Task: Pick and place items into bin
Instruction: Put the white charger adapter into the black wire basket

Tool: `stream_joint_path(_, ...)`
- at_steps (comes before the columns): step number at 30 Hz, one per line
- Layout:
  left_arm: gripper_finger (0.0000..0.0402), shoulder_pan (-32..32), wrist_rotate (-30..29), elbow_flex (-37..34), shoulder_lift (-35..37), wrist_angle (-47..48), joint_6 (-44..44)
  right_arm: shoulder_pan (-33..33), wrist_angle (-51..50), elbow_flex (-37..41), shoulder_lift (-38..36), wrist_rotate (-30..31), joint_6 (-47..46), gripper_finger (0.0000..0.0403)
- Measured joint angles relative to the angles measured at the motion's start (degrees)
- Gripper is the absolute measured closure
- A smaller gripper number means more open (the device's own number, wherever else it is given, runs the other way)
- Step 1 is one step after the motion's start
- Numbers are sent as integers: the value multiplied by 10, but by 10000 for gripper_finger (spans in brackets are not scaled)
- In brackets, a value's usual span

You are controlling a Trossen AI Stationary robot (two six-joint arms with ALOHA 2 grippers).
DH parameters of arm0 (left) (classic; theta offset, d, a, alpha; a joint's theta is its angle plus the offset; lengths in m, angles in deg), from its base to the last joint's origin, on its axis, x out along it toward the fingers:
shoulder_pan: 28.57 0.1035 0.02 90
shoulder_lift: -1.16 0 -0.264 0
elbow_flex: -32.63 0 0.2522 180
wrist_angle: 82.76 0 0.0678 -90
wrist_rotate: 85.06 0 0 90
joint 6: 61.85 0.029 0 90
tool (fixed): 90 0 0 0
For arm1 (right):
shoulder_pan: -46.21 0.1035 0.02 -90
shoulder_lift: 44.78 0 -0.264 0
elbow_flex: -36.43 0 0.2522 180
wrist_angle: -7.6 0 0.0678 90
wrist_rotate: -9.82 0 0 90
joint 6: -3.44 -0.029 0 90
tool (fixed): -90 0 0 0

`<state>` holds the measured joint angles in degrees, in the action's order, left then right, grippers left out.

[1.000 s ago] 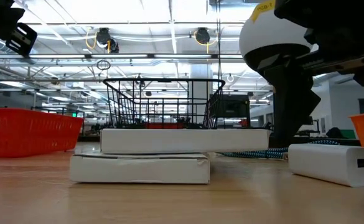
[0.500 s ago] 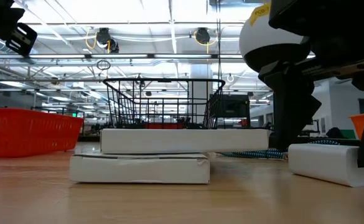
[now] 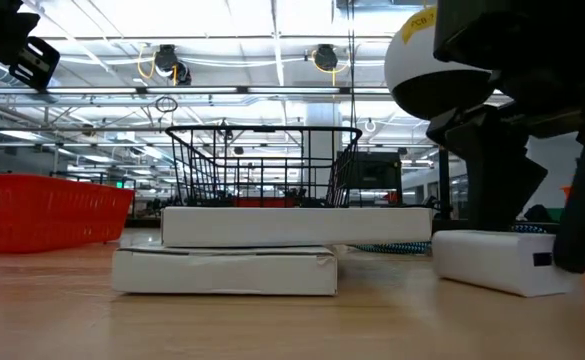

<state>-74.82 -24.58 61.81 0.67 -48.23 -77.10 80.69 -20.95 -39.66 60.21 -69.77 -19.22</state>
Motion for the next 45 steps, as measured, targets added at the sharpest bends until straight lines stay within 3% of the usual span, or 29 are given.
stream_joint_path(4,325,0,0,0,0,0,0,0,2,0,0,0,-6,216)
stream_joint_path(8,325,0,0,0,0,0,0,1,3,0,0,-1,-7,217)
stream_joint_path(18,325,0,0,0,0,0,0,5,30,0,0,18,0,66)
stream_joint_path(23,325,0,0,0,0,0,0,5,66,0,0,15,24,34)
stream_joint_path(33,325,0,0,0,0,0,0,5,80,-1,42,-10,23,47)
stream_joint_path(45,325,0,0,0,0,1,0,12,81,-1,42,-13,25,89)
